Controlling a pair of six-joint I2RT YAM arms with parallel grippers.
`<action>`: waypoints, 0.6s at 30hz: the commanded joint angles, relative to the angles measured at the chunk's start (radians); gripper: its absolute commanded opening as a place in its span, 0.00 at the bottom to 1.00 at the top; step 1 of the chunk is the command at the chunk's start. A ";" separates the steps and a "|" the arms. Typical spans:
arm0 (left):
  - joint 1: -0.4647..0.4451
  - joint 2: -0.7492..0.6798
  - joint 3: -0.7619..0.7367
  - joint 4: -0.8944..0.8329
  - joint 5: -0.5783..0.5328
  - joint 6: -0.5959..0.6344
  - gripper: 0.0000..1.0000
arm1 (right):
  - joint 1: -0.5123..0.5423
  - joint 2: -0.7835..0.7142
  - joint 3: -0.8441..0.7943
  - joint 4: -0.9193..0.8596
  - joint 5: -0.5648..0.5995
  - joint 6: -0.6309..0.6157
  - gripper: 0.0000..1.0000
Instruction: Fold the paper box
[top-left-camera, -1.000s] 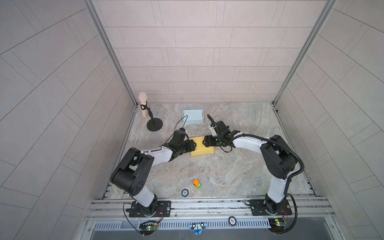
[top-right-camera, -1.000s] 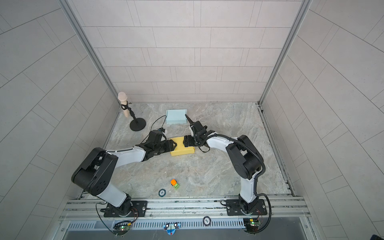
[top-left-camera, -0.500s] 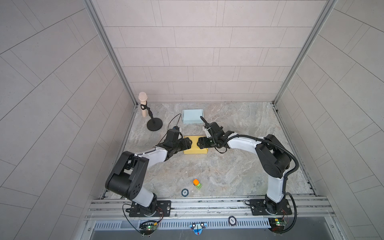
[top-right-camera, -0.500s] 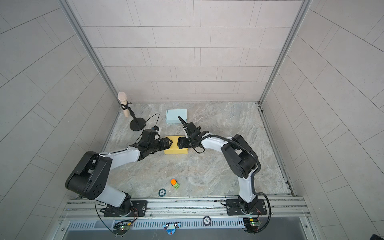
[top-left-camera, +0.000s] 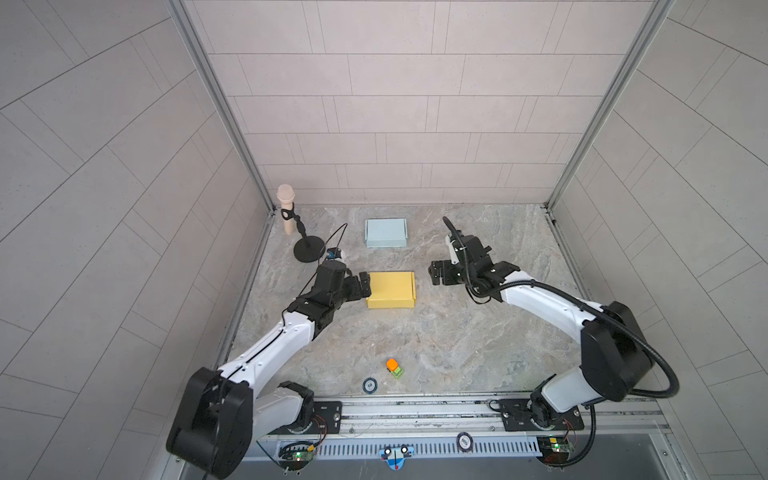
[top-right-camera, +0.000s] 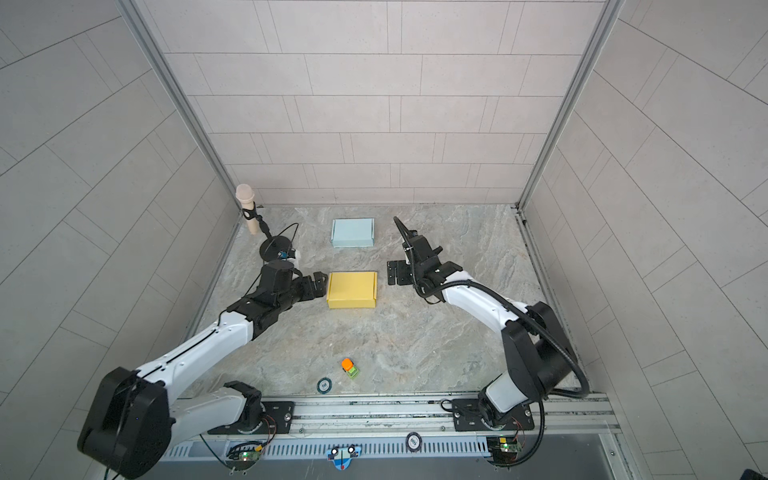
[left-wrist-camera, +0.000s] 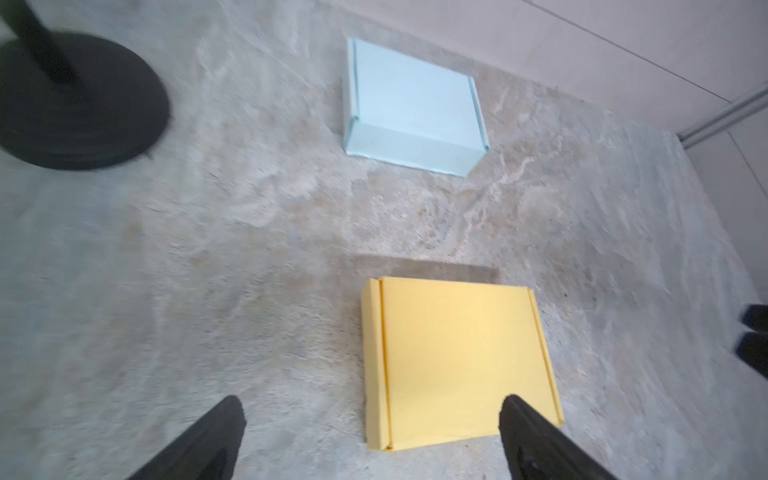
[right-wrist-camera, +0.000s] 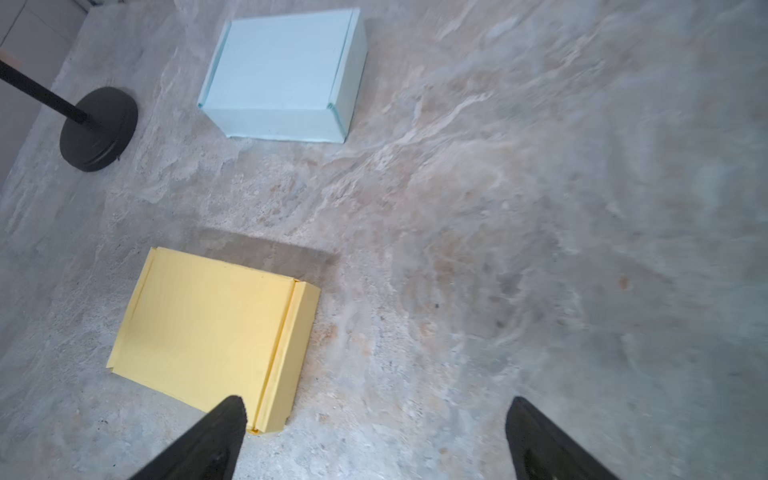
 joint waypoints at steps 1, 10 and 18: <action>-0.001 -0.108 0.006 -0.160 -0.263 0.079 1.00 | -0.043 -0.140 -0.076 -0.054 0.171 -0.096 0.99; -0.001 -0.269 -0.125 0.040 -0.657 0.233 1.00 | -0.310 -0.404 -0.243 -0.079 0.270 -0.137 1.00; 0.047 -0.200 -0.358 0.554 -0.689 0.425 1.00 | -0.405 -0.508 -0.451 0.165 0.190 -0.313 0.99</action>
